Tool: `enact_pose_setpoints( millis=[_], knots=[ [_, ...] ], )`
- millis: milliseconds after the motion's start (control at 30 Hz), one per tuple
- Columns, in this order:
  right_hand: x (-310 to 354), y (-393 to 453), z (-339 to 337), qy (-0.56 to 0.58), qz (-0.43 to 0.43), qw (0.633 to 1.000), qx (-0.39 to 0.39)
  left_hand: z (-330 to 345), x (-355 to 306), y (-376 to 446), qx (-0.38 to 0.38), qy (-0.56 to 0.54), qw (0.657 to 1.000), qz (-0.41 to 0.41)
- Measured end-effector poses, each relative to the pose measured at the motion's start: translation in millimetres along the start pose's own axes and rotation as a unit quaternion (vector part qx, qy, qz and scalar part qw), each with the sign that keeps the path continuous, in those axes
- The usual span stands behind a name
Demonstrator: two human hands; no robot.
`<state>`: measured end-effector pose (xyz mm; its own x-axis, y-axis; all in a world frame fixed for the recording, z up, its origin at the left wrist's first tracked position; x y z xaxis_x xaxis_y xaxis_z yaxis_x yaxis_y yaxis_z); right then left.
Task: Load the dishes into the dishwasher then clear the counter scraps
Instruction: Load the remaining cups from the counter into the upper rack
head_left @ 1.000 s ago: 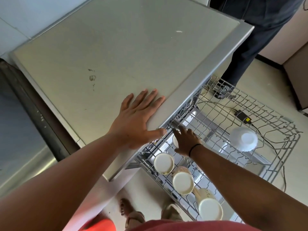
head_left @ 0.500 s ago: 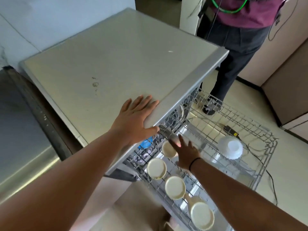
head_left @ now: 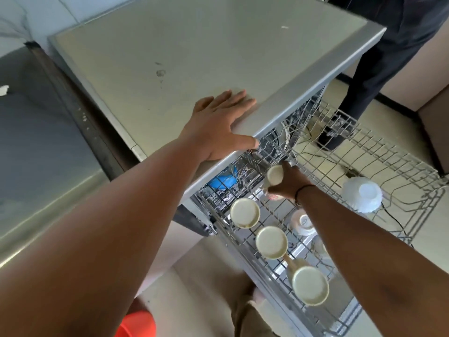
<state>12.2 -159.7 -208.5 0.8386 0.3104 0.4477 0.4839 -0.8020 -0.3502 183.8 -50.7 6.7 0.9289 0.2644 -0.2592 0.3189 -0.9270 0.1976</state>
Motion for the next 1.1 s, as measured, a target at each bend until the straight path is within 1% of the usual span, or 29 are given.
enact_pose_setpoints(
  millis=[133, 200, 300, 400, 533, 667, 767, 867, 933, 1100],
  knots=[
    [6.5, -5.0, 10.9, -0.047, -0.027, 0.998, 0.029, 3.1, 0.7, 3.0, 0.006, 0.012, 1.0, 0.002],
    [11.8, -9.0, 20.2, -0.089, -0.04, 0.995, 0.035, 3.5, 1.2, 3.2, 0.01, 0.018, 1.0, 0.001],
    [15.0, -9.8, 30.1, -0.149, -0.053, 0.987, 0.026, 3.3, 1.4, 3.2, 0.013, 0.017, 1.0, -0.003],
    [9.0, -4.8, 27.9, -0.158, -0.045, 0.986, 0.021, 3.2, 1.8, 3.8, 0.013, 0.012, 1.0, -0.007],
    [2.0, 1.9, 14.8, -0.2, -0.072, 0.977, 0.003, 2.7, 1.5, 3.4, 0.011, 0.014, 1.0, -0.007],
    [8.6, 3.8, 2.8, -0.181, -0.078, 0.98, -0.001, 1.7, 0.3, 2.7, 0.014, 0.015, 1.0, -0.011],
    [23.1, 3.1, -19.8, -0.12, -0.06, 0.99, -0.049, 0.4, -0.4, 2.7, 0.014, 0.014, 1.0, -0.012],
    [54.0, -3.1, -35.9, -0.098, -0.092, 0.987, -0.083, 0.5, -1.7, 2.8, 0.014, 0.015, 1.0, -0.011],
    [79.0, -8.5, -32.6, -0.084, -0.127, 0.986, -0.062, 0.8, -1.5, 2.8, 0.016, 0.018, 1.0, -0.011],
    [134.1, -19.7, 21.2, -0.088, -0.227, 0.966, 0.086, -0.2, 0.2, 3.6, 0.014, 0.012, 1.0, -0.016]
  ],
)
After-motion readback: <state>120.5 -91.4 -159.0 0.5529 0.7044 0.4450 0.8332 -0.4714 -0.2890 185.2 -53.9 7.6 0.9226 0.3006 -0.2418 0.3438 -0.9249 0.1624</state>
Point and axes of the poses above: each hand's wrist, its own y-axis towards the middle knuckle, its own z-axis out of the palm, x = y × z, the point moved 6 cm from there along y, towards the middle knuckle, and after that the axes turned 11 degrees about -x, right-handed, at the moved point
